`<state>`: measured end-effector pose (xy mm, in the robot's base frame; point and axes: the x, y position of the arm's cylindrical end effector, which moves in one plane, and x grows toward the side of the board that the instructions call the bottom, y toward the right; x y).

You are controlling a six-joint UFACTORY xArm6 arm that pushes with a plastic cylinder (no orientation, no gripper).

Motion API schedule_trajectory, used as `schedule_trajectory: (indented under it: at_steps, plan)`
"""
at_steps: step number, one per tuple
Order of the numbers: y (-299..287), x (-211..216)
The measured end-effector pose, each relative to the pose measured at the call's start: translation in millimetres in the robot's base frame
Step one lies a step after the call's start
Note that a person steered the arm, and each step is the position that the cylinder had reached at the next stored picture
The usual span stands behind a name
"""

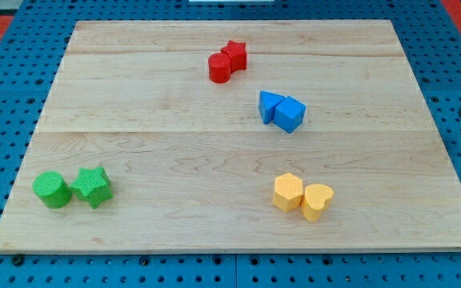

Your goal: Slide the yellow heart and the yellow hexagon up a bit

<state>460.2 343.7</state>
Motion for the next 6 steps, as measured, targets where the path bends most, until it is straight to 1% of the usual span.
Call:
schedule_trajectory:
  at_steps: [1,2,3,4,6]
  plan:
    - [-40,99]
    - [-116,115]
    - [-205,114]
    - [-276,105]
    - [-378,67]
